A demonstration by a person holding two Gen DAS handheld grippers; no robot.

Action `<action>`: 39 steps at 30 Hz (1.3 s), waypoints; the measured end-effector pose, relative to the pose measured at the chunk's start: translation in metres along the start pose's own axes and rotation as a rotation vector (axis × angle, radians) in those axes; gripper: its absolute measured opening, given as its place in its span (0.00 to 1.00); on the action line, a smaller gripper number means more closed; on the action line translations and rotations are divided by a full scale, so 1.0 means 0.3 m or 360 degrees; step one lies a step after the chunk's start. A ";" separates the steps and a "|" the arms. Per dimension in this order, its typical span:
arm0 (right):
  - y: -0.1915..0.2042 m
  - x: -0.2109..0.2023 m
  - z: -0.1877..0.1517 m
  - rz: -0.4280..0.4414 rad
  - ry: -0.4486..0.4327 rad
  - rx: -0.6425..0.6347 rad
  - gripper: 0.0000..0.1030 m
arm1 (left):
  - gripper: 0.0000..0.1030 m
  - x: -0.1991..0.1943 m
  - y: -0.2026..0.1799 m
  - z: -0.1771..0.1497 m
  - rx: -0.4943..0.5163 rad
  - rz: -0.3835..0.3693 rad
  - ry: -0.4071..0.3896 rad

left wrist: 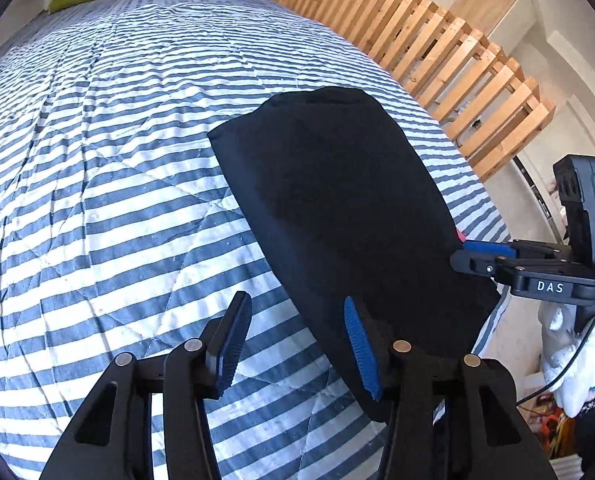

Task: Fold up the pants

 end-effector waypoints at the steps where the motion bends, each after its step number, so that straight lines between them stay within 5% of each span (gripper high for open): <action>1: 0.004 0.001 -0.009 0.0001 0.0000 -0.0005 0.38 | 0.47 0.015 -0.013 0.005 0.0015 0.0017 0.0006; 3: 0.018 -0.013 -0.010 0.0042 -0.0001 -0.0008 0.17 | 0.42 0.028 -0.032 0.004 0.0029 0.0071 0.0023; 7: 0.006 -0.070 0.016 -0.0027 -0.0081 -0.0005 0.07 | 0.40 0.072 -0.035 0.028 0.0069 0.0111 0.0045; 9: -0.026 -0.069 0.019 -0.0189 -0.0102 -0.0021 0.00 | 0.40 0.090 -0.042 0.028 0.0096 0.0138 0.0061; 11: -0.057 -0.040 0.007 -0.0403 -0.0079 -0.0097 0.00 | 0.40 0.092 -0.041 0.032 0.0086 0.0126 0.0056; 13: -0.076 -0.051 0.003 -0.0305 -0.0055 -0.0063 0.00 | 0.40 0.105 -0.033 0.045 0.0077 0.0112 0.0048; 16: -0.058 -0.144 0.069 -0.0192 -0.0232 -0.0006 0.06 | 0.40 0.120 -0.030 0.049 0.0072 0.0118 0.0042; 20: 0.078 -0.160 0.193 -0.0102 -0.0334 -0.0182 0.52 | 0.40 0.127 -0.024 0.058 0.0028 0.0102 0.0020; 23: 0.129 -0.078 0.263 -0.0192 -0.0287 -0.0248 0.52 | 0.40 0.142 -0.030 0.060 0.0018 0.0104 0.0005; 27: 0.171 -0.007 0.309 -0.0129 -0.0295 -0.0276 0.49 | 0.40 0.168 -0.045 0.060 0.0039 0.0110 -0.0002; 31: 0.193 0.134 0.338 -0.0402 -0.0233 -0.0413 0.28 | 0.40 0.168 -0.055 0.054 0.0076 0.0100 0.0003; 39: 0.145 0.108 0.319 -0.0467 -0.0235 -0.0411 0.32 | 0.38 0.110 -0.055 0.053 0.0036 0.0066 -0.0022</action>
Point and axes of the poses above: each gripper's, at about its wrist camera, not at the fingertips, and x roughly the way its jaws point, y to its left, z to its top, the point moved 5 cm from there along x, roughly the way its jaws point, and after that the axes turned 12 degrees about -z, right-handed, at the moved point
